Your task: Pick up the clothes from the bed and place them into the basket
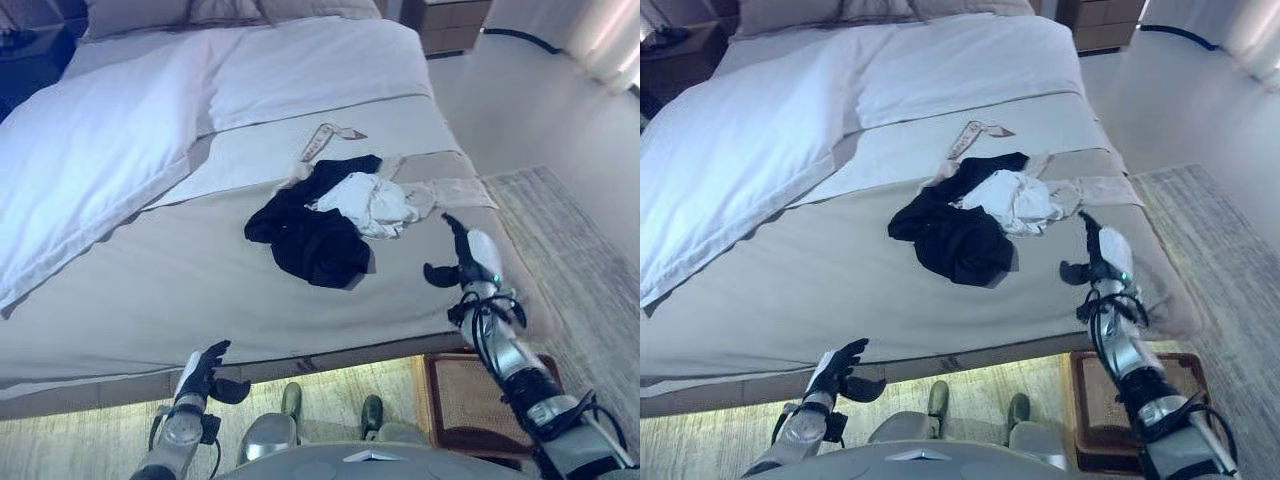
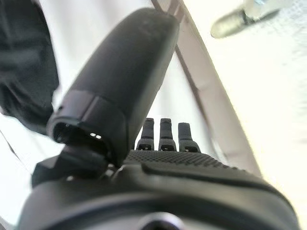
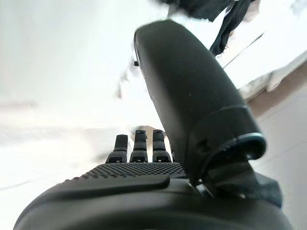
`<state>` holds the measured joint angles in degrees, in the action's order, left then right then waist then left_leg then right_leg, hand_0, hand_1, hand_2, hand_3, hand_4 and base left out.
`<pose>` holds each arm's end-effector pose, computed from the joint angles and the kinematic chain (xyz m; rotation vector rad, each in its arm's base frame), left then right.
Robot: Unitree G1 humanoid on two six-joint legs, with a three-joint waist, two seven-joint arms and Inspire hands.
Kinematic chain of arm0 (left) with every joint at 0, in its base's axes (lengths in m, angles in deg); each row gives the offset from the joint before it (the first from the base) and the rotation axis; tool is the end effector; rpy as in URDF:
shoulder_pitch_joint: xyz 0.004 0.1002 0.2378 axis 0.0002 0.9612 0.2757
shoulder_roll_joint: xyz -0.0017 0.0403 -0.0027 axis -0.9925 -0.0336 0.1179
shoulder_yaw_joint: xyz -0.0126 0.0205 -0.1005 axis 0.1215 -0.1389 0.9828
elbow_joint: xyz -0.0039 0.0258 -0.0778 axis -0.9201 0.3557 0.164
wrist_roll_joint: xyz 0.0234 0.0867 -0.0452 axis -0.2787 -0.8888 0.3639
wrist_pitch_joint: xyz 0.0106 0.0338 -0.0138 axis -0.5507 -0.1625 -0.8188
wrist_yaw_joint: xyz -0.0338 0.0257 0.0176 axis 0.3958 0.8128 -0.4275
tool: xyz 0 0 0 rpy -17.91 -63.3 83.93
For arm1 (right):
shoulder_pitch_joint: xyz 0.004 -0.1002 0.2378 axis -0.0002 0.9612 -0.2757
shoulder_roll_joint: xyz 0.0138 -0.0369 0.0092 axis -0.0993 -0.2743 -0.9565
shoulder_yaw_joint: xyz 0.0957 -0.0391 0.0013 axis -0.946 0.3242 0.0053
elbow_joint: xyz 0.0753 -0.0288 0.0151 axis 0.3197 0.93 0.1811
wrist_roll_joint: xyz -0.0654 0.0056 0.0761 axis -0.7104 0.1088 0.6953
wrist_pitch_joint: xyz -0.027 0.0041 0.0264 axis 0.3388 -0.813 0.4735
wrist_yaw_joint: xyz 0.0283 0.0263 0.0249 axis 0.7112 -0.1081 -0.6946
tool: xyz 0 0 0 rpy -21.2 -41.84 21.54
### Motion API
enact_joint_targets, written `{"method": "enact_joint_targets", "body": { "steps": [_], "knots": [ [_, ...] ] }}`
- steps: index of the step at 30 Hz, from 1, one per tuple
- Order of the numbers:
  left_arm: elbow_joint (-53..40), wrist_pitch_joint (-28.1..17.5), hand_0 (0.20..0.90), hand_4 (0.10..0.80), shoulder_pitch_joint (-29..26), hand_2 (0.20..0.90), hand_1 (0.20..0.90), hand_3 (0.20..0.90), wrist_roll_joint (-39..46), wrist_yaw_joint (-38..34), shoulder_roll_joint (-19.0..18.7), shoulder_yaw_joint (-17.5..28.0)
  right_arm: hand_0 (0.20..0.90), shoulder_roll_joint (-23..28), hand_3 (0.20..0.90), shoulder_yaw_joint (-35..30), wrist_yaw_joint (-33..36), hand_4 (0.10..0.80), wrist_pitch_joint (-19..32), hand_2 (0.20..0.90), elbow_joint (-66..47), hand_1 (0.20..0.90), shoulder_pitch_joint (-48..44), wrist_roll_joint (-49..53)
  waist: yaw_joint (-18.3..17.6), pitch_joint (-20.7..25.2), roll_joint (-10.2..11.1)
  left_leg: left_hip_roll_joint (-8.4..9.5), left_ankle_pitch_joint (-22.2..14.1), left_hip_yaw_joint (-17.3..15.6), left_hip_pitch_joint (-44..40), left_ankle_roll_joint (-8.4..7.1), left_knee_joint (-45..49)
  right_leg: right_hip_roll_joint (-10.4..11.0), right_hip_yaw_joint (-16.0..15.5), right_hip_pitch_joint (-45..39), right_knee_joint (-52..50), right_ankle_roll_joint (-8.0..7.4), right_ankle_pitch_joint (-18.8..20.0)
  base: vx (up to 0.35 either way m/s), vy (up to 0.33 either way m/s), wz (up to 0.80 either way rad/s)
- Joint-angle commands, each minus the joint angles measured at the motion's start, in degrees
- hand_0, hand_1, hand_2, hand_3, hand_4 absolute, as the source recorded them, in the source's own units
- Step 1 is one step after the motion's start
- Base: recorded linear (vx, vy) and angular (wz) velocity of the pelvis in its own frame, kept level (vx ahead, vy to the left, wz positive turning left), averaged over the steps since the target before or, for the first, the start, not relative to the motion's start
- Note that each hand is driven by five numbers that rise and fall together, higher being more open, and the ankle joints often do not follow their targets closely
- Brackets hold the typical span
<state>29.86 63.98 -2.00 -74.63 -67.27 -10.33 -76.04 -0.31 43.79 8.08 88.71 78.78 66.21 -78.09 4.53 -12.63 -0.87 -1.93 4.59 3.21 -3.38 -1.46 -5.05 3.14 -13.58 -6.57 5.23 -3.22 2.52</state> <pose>0.0912 0.2376 -0.0934 0.4699 0.7514 0.1146 0.2484 -0.2551 0.0310 -1.1184 0.0732 -0.2912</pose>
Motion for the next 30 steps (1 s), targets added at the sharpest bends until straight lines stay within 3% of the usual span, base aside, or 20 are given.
{"method": "enact_joint_targets", "body": {
  "steps": [1,8,12,16,20,26,30],
  "knots": [
    [-6.19,-6.91,0.9,0.8,-2.38,0.9,0.9,0.9,-3.33,-3.16,-4.1,-1.6,0.9,3.73,0.9,0.78,1.24,0.8,0.41,0.9,-5.66,0.9,-9.87,-7.97,2.83,1.97,1.75,1.41,-7.31,-6.46,1.99,0.63,7.65,1.46,-1.34,3.79,-13.7,0.37,-9.34,0.01,-0.01,0.17],
    [-10.73,-7.69,0.9,0.8,-4.15,0.9,0.9,0.9,-0.83,-2.12,-6.41,-3.17,0.9,5.93,0.9,7.34,-1.98,0.8,-4.92,0.9,-4.05,0.9,-18.09,-13.7,5.96,-0.15,0.94,2.22,-7.01,-3.12,6.57,0.51,10.81,2.94,-4.39,7.27,-17.94,1.37,-10.77,-0.027,0.007,0.32],
    [-13.77,-10.29,0.9,0.8,-6.14,0.9,0.9,0.9,1.18,-2.54,-7.27,-4.7,0.9,7.41,0.9,10.94,-3.87,0.8,-6.11,0.9,-0.15,0.9,-25.31,-16.07,8.21,-4.25,0.2,2.93,-9.01,-2.03,13.06,0.81,19.51,5.18,-5.89,12.16,-25.01,2.6,-12.14,-0.138,0.048,0.34],
    [-17.18,-12.19,0.9,0.8,-6.54,0.9,0.9,0.9,1.25,-3.71,-8.78,-6.44,0.9,7.88,0.9,14.9,-5.77,0.8,-6.42,0.9,2.22,0.9,-30.67,-16.9,9.83,-7.97,-0.58,3.11,-11.92,-2.56,18.39,1.52,27.76,7.31,-6.52,17.12,-34.06,3.96,-14.67,-0.053,0.027,0.26],
    [-18.19,-11.98,0.9,0.8,-7.74,0.9,0.9,0.9,2.22,-6.9,-9.67,-8.21,0.9,7.82,0.9,17.65,-8.19,0.8,-7.0,0.9,4.82,0.9,-36.85,-15.82,10.9,-11.24,-1.97,4.56,-13.29,-2.82,24.95,2.69,34.13,8.65,-6.71,24.25,-43.1,5.39,-17.0,-0.085,0.045,0.14],
    [-19.21,-12.9,0.9,0.8,-9.07,0.9,0.9,0.9,2.11,-8.3,-10.44,-9.73,0.9,7.34,0.9,19.68,-11.64,0.8,-7.73,0.9,10.41,0.9,-41.18,-17.22,11.79,-14.14,-2.81,6.63,-17.79,-3.65,32.14,4.04,44.37,10.47,-5.86,32.36,-54.69,6.03,-21.54,-0.028,0.031,0.08],
    [-21.39,-14.53,0.9,0.8,-8.91,0.9,0.9,0.9,4.38,-8.48,-10.88,-9.69,0.9,7.42,0.9,19.8,-12.9,0.8,-8.59,0.9,14.93,0.9,-43.29,-16.88,12.2,-15.41,-3.58,6.92,-20.47,-4.2,37.06,5.18,51.29,11.24,-5.16,37.76,-61.1,6.94,-23.63,-0.038,0.024,0.06]
  ]
}}
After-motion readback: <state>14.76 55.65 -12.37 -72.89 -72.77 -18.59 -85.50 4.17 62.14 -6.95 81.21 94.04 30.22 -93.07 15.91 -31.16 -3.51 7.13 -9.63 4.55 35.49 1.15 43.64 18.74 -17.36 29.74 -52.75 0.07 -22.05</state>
